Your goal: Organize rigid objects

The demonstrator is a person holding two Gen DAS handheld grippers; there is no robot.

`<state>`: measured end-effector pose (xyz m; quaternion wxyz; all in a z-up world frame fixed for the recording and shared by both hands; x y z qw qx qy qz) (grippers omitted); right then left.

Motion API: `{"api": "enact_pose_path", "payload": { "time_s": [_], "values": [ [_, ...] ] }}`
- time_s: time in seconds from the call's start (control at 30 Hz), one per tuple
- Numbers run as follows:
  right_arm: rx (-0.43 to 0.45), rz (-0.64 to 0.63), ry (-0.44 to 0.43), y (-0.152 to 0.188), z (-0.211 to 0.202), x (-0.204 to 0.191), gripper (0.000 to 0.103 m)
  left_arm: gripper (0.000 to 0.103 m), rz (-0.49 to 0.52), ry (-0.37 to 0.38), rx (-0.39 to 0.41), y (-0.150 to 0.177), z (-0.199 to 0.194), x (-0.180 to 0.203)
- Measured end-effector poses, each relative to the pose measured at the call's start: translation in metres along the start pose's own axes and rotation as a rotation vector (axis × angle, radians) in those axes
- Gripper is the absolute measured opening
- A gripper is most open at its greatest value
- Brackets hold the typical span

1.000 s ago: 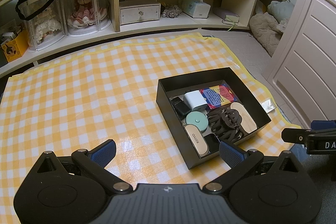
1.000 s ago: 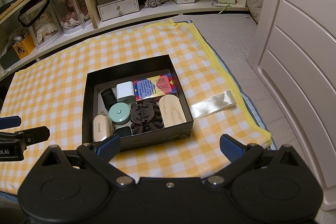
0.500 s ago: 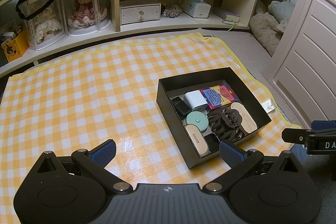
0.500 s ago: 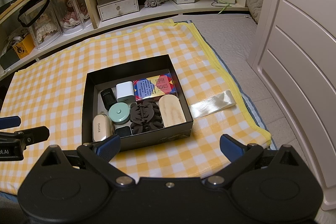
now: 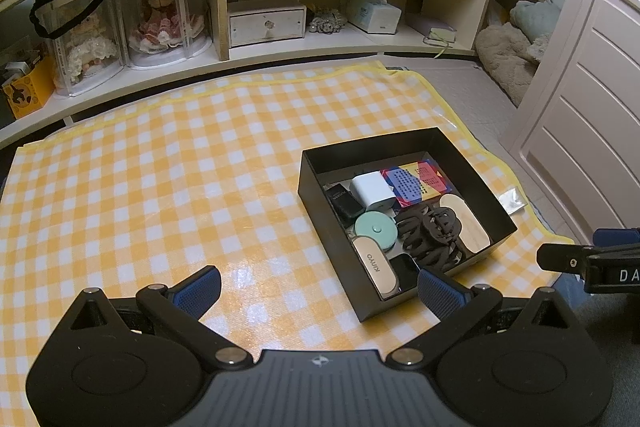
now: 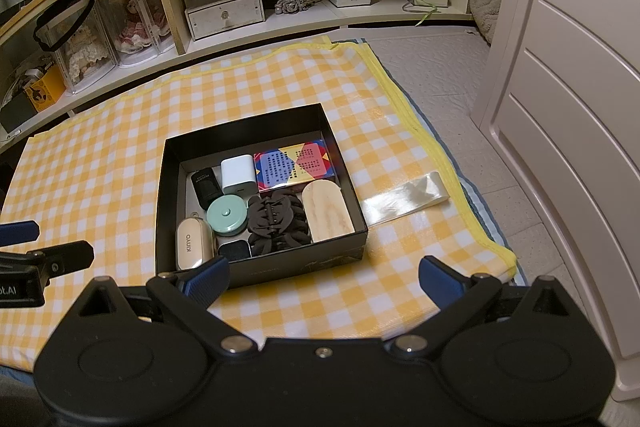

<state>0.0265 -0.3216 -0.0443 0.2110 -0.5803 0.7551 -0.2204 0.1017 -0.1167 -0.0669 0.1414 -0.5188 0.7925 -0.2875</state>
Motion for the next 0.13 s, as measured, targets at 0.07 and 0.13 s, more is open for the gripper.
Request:
{"api": "enact_pose_path", "payload": {
  "time_s": [0.07,0.13],
  "values": [
    [0.000,0.000,0.000,-0.0002,0.0000,0.0000,0.102,0.103,0.000,0.003,0.000,0.0001,-0.0003,-0.0002],
    [0.000,0.000,0.000,0.0001,0.0000,0.0000,0.102,0.103,0.000,0.003,0.000,0.0000,-0.0005,0.0005]
  ]
}}
Point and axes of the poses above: each gripper's, at about its wrist camera, not at the fingertips, and z roughly the way its jaws point, x to its right, y to its underside, the point moved 10 cm from there along z, roughly the way its jaws point, and after that the axes turned 4 degrees about -x, right-handed, at the moved point
